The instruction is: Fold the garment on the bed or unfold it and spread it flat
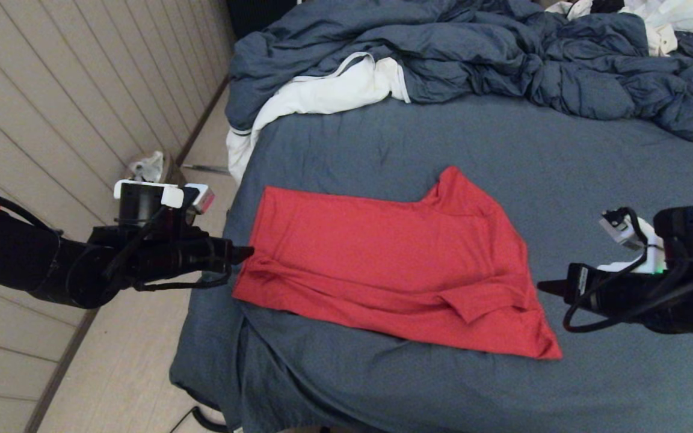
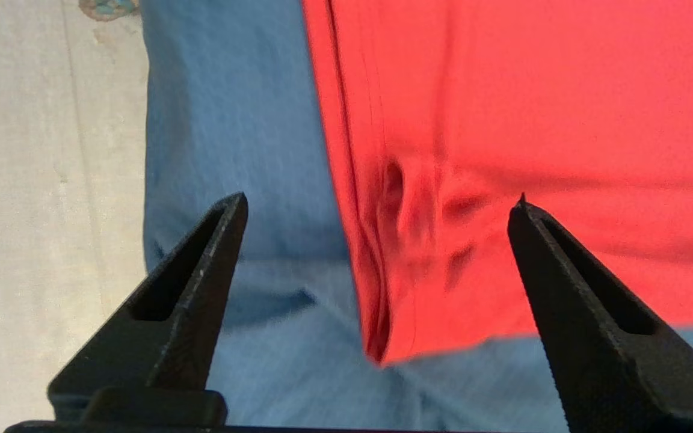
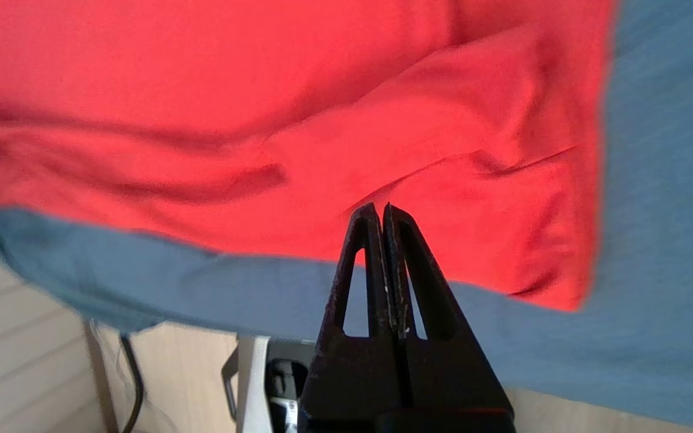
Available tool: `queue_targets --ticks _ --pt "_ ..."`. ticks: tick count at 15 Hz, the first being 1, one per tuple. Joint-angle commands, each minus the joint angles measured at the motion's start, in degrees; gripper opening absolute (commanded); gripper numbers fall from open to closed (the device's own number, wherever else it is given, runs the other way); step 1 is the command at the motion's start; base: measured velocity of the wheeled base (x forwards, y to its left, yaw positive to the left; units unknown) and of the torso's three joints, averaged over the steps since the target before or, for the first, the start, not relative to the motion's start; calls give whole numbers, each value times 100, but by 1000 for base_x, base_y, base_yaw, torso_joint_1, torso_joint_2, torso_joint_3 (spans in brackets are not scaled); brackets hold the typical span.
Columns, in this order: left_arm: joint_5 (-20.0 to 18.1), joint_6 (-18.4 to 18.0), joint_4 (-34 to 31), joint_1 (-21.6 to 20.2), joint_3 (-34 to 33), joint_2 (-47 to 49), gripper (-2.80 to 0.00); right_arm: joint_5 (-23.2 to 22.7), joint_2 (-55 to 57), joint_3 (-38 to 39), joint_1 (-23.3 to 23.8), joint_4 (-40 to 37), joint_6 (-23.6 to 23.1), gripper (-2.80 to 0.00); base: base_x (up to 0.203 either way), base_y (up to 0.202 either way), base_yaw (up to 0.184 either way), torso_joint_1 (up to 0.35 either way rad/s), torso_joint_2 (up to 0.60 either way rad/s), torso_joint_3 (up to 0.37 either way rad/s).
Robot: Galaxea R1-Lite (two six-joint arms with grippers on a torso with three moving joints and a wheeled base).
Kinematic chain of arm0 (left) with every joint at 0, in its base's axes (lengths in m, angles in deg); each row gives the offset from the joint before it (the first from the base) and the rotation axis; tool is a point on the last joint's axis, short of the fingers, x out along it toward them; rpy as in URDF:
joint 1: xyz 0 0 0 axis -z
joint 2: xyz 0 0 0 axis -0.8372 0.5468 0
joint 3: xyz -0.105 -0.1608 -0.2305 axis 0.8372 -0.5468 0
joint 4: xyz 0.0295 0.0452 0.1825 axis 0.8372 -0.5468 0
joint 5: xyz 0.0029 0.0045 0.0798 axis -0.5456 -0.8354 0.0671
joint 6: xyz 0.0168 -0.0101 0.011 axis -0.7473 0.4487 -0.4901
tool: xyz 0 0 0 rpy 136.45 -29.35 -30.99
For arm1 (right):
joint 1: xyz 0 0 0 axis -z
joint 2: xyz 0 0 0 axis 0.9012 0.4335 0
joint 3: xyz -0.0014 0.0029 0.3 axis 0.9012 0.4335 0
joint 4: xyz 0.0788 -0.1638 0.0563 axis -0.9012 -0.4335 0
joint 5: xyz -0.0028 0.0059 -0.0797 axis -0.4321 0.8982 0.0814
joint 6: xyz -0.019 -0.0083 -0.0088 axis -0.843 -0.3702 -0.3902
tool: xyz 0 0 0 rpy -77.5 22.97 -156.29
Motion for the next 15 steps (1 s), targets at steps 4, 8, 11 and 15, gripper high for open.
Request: queue_targets --ticks 4,8,11,15 --pt "-29 181 -5 -134 341 -6 0 127 256 -714 192 -245 5 -280 0 0 0 0 0 0" --pt "-104 330 -41 -211 -19 -28 0 346 400 -662 249 -743 -47 -280 0 0 0 0 0 0" --pt "-402 344 3 -356 -710 9 0 520 536 -419 455 -780 -305 -280 0 0 0 0 0 0" --pt "-617 360 9 -508 -928 208 0 764 762 -145 556 -763 -784 0 0 0 0 0 0 0"
